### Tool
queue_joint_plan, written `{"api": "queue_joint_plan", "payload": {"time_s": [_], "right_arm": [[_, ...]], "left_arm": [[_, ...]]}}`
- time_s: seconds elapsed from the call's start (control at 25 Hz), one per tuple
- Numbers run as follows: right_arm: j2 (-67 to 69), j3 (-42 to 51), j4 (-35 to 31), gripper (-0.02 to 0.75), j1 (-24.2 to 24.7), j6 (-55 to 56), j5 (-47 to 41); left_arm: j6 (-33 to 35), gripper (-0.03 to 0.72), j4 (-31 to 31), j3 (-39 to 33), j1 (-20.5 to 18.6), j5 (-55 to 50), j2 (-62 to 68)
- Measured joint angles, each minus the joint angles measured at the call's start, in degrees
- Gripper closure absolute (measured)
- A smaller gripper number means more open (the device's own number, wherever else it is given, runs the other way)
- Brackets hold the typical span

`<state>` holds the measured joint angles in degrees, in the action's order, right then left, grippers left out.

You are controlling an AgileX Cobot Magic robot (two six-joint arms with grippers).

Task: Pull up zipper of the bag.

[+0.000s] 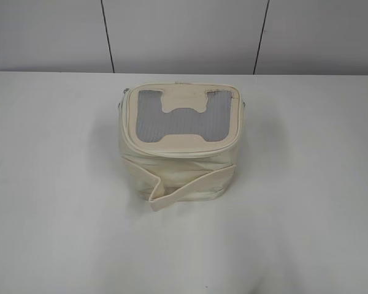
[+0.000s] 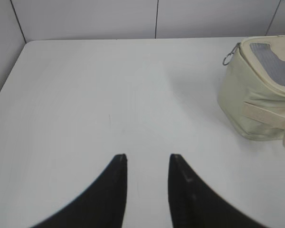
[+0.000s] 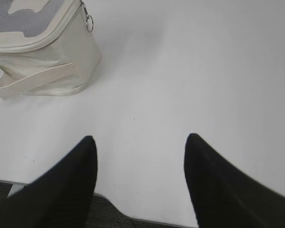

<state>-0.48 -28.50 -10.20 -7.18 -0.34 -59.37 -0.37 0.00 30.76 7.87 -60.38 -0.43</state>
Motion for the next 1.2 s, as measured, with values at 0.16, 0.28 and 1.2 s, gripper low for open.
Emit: {"api": "queue_joint_plan", "payload": {"time_s": [0.16, 0.28, 1.2], "right_arm": [[2.07, -0.34, -4.18, 0.276, 0.00, -1.14, 1.77], [11.47, -0.81, -13.10, 0.276, 0.00, -9.59, 7.92], [120.23, -68.79, -46.81, 0.276, -13.03, -67.08, 6.74]], "left_arm": [[0.00, 0.446, 0.00, 0.00, 0.00, 0.00, 0.00], [0.00, 0.446, 0.00, 0.00, 0.00, 0.00, 0.00], [0.00, 0.446, 0.30, 0.00, 1.00, 0.06, 0.00]]}}
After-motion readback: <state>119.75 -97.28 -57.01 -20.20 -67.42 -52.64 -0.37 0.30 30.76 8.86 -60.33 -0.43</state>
